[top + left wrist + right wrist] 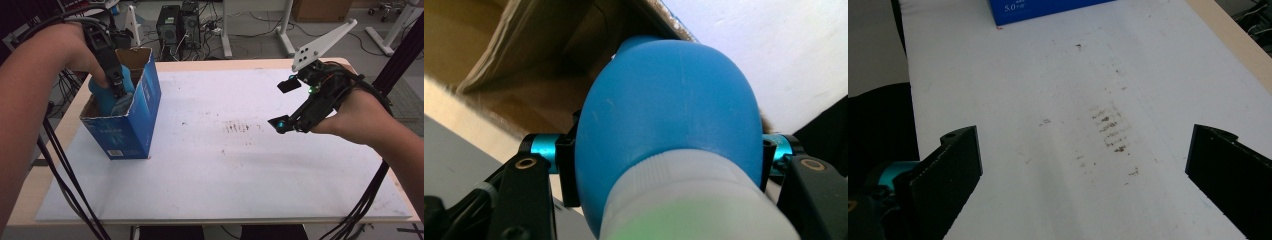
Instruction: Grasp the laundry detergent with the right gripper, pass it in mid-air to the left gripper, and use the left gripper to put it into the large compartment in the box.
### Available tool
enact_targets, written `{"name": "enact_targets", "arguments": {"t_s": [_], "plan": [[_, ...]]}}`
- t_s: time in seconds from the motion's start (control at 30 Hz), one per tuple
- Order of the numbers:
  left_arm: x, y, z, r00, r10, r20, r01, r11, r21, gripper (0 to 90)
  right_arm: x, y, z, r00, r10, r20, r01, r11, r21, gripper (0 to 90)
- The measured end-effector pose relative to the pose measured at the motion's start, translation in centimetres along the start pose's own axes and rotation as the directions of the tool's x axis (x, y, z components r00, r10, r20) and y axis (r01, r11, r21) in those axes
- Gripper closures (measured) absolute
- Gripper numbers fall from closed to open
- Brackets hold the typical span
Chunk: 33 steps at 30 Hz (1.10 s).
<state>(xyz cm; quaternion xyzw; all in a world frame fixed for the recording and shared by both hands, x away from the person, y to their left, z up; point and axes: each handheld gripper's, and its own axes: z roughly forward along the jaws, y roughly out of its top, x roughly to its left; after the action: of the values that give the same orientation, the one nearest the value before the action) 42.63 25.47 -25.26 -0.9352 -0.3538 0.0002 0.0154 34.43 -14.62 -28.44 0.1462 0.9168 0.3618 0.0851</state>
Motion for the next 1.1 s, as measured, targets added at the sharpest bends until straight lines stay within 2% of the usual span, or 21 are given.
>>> {"name": "enact_targets", "arguments": {"t_s": [0.03,0.13,0.27,0.33,0.37,0.4,0.47,0.5,0.53,0.6,0.8,0.97,1.1], "plan": [[0.0,-0.1,0.3,0.9997,0.023,-0.003,-0.023,0.9997,-0.011,38.2,0.0,0.0,0.0,1.0,-0.005,0.0,0.005,1.0,-0.001,0.6],[0.2,-0.1,1.0,0.9995,0.033,0.003,-0.033,0.9995,-0.002,38.2,0.1,0.0,0.1,1.0,-0.003,-0.001,0.003,1.0,0.001,0.7],[0.3,-0.1,2.5,0.9969,0.076,0.018,-0.077,0.9971,0.001,38.1,0.1,0.0,0.1,1.0,-0.006,0.001,0.006,1.0,0.003,0.6],[0.2,0.0,2.9,0.9937,0.111,0.015,-0.111,0.9938,-0.006,38.0,0.1,-0.1,0.1,1.0,-0.002,0.001,0.002,1.0,0.002,0.6],[0.1,0.1,3.1,0.9899,0.141,0.011,-0.141,0.99,-0.002,38.0,0.1,-0.1,0.1,1.0,0.0,0.001,0.0,1.0,0.003,0.6],[0.1,0.1,3.2,0.9872,0.16,0.001,-0.16,0.9871,0.01,37.8,0.1,-0.2,0.2,1.0,0.001,0.002,-0.001,1.0,0.005,0.7],[0.2,0.1,3.7,0.9853,0.17,-0.012,-0.17,0.9844,0.047,37.5,0.0,-0.2,0.2,1.0,0.002,0.0,-0.002,1.0,0.003,0.6],[0.2,0.1,3.9,0.9853,0.171,-0.008,-0.17,0.9842,0.048,37.6,0.0,-0.2,0.2,1.0,0.002,0.001,-0.002,1.0,0.005,0.7],[0.4,0.0,3.8,0.9871,0.16,-0.004,-0.16,0.9869,0.021,37.6,0.0,-0.2,0.3,1.0,0.003,0.001,-0.003,1.0,0.004,0.7],[0.6,-0.1,3.8,0.988,0.154,0.011,-0.154,0.9881,0.002,37.6,0.0,-0.3,0.4,1.0,0.004,0.001,-0.004,1.0,0.005,0.6],[0.9,-0.2,3.6,0.9901,0.134,0.043,-0.134,0.991,-0.011,36.9,0.0,-0.3,0.7,1.0,0.008,-0.003,-0.008,1.0,0.003,0.6],[0.8,-0.2,3.3,0.9915,0.121,0.049,-0.12,0.9926,-0.016,31.2,0.1,-0.3,0.7,1.0,0.005,-0.004,-0.005,1.0,0.001,0.7],[0.6,-0.4,2.6,0.9919,0.121,0.04,-0.12,0.9926,-0.013,30.2,0.2,-0.3,0.5,1.0,0.007,-0.002,-0.007,1.0,0.001,0.6]]}}
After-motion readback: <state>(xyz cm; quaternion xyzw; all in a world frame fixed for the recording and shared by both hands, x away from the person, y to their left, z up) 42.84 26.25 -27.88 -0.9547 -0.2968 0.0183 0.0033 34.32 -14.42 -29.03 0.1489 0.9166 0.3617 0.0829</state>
